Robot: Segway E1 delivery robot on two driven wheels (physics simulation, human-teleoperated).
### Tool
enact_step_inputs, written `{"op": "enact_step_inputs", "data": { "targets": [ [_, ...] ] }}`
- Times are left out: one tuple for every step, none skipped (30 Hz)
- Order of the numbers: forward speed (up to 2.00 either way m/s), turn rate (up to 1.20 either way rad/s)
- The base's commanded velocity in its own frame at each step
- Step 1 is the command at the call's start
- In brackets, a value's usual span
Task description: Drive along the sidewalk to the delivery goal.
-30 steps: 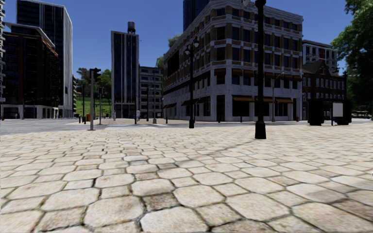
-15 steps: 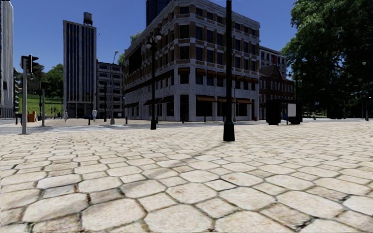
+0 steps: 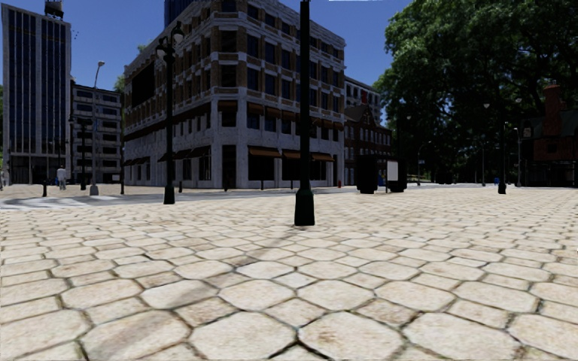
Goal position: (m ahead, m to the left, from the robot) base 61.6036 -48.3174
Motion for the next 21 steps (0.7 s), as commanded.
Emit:
{"op": "enact_step_inputs", "data": {
  "targets": [
    [2.0, -0.5],
    [2.0, -0.5],
    [2.0, -0.5],
    [2.0, -0.5],
    [2.0, -0.5],
    [2.0, -0.5],
    [2.0, -0.5],
    [2.0, -0.5],
    [2.0, -0.5],
    [2.0, -0.5],
    [2.0, -0.5],
    [2.0, -0.5],
    [2.0, -0.5],
    [2.0, -0.5],
    [2.0, -0.5],
    [2.0, -0.5],
    [2.0, -0.5],
    [2.0, -0.5],
    [2.0, -0.5],
    [2.0, -0.5],
    [2.0, -0.5]
  ]
}}
